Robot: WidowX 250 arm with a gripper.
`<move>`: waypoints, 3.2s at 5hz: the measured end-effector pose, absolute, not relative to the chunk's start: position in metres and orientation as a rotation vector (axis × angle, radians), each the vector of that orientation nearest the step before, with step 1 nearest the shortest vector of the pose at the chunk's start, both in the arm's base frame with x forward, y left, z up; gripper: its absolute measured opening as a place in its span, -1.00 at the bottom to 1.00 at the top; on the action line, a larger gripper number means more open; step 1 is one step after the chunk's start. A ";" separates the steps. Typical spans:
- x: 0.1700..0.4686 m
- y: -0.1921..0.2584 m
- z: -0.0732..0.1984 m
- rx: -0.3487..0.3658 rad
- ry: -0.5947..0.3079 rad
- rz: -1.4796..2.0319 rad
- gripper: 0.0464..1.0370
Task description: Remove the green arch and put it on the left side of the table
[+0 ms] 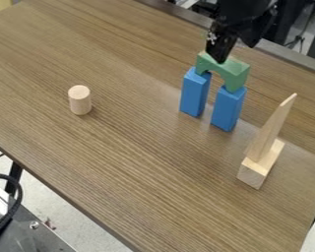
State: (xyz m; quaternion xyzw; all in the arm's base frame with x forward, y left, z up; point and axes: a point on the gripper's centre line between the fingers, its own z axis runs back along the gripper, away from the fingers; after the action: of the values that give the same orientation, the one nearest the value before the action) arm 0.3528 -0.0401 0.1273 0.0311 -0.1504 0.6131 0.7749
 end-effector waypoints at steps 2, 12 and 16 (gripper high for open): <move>0.349 -0.035 0.113 0.097 -0.306 1.358 0.93; 0.361 0.078 0.150 0.075 -0.510 1.766 0.01; 0.353 0.105 0.085 0.161 -0.387 2.057 0.01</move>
State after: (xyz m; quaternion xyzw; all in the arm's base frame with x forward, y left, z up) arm 0.3531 0.1054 0.0850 0.0663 -0.1598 0.8499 0.4978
